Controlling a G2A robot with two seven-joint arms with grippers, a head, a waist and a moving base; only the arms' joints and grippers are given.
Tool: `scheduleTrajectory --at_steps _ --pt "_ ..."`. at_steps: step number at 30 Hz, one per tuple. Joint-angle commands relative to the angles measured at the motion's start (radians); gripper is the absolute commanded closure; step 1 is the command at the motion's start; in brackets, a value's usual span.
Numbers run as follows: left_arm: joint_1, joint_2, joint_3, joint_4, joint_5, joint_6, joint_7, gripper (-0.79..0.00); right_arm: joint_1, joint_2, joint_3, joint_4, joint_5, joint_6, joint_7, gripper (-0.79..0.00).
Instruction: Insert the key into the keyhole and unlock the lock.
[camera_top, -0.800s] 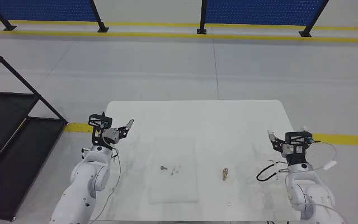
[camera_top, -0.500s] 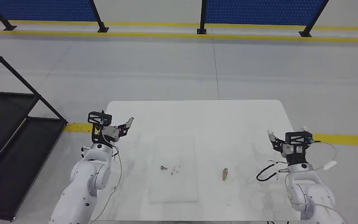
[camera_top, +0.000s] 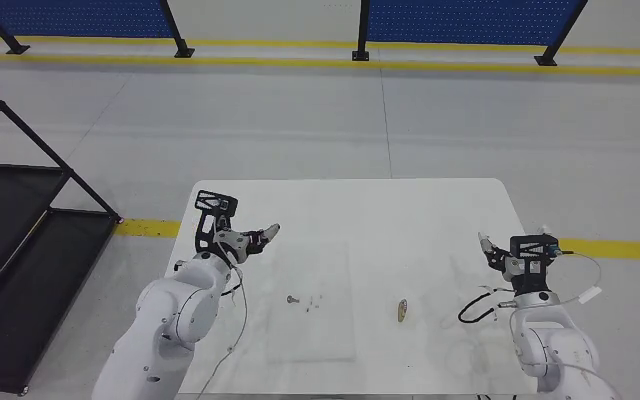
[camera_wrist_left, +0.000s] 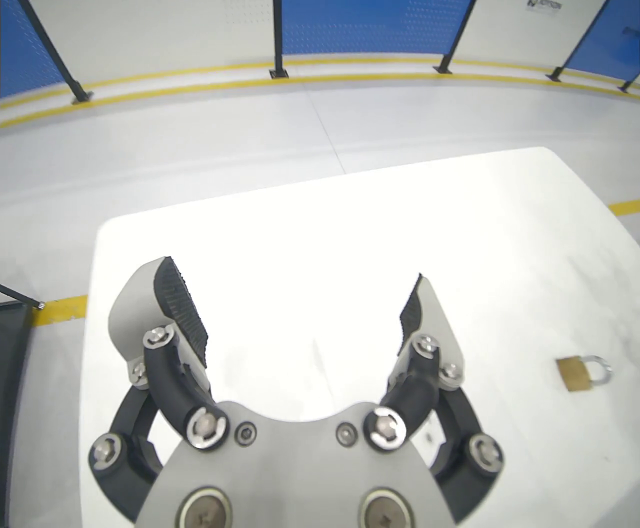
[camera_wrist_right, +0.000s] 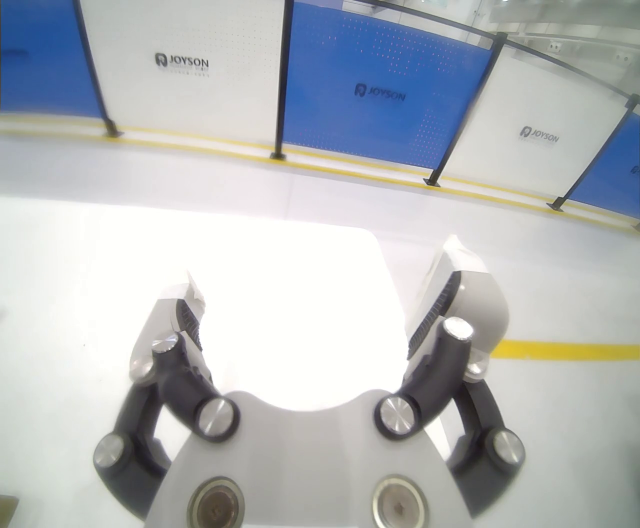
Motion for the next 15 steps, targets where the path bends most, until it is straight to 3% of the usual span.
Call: scheduleTrajectory --at_steps 1,7,15 --pt "-0.027 -0.002 0.015 0.016 -0.052 0.013 -0.073 -0.785 0.0 0.0 0.0 0.0 0.0 0.0 0.0 -0.785" --pt "-0.096 -0.01 0.058 0.092 -0.193 0.054 -0.188 -0.785 0.0 0.0 0.0 0.0 0.0 0.0 0.0 -0.785" --pt "-0.166 -0.012 0.114 0.238 -0.339 -0.033 -0.288 -0.785 0.0 0.0 0.0 0.0 0.0 0.0 0.0 -0.785"
